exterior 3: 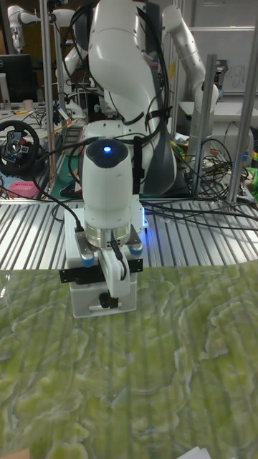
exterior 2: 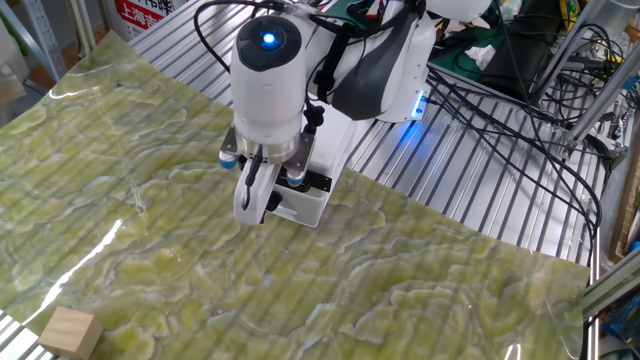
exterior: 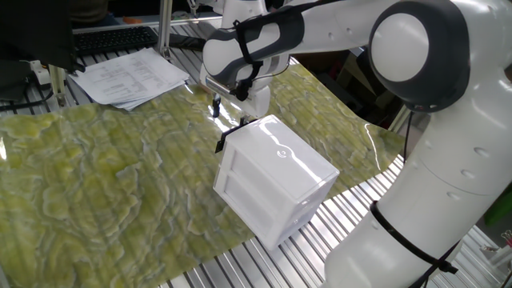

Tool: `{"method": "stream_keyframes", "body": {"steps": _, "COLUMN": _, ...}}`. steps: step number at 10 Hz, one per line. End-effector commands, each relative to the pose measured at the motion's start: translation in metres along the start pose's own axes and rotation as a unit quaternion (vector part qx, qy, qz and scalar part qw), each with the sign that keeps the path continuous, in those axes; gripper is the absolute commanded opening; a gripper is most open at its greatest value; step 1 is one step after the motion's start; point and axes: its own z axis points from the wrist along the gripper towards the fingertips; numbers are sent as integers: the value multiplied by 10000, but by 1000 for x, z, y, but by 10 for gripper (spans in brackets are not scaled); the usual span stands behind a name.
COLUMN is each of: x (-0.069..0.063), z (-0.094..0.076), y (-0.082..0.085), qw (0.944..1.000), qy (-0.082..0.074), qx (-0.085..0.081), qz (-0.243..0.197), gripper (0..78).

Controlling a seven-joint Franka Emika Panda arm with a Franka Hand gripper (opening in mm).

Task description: Take something out of a drawer

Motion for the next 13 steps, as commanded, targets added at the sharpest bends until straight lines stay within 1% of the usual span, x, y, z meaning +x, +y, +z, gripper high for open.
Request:
{"method": "stream_keyframes", "body": {"steps": 1, "x": 0, "z": -1, "y": 0, "qw": 10000, "qy": -7, "qx": -30, "qz": -1, "gripper": 774}}
{"method": "stream_keyframes", "body": {"steps": 8, "x": -1, "z": -2, "y": 2, "qw": 10000, "qy": 15, "qx": -97, "qz": -3, "gripper": 774}}
{"method": "stream_keyframes", "body": {"steps": 13, "x": -1, "z": -3, "y": 6, "qw": 9999, "qy": 39, "qx": -145, "qz": 27, "gripper": 774}}
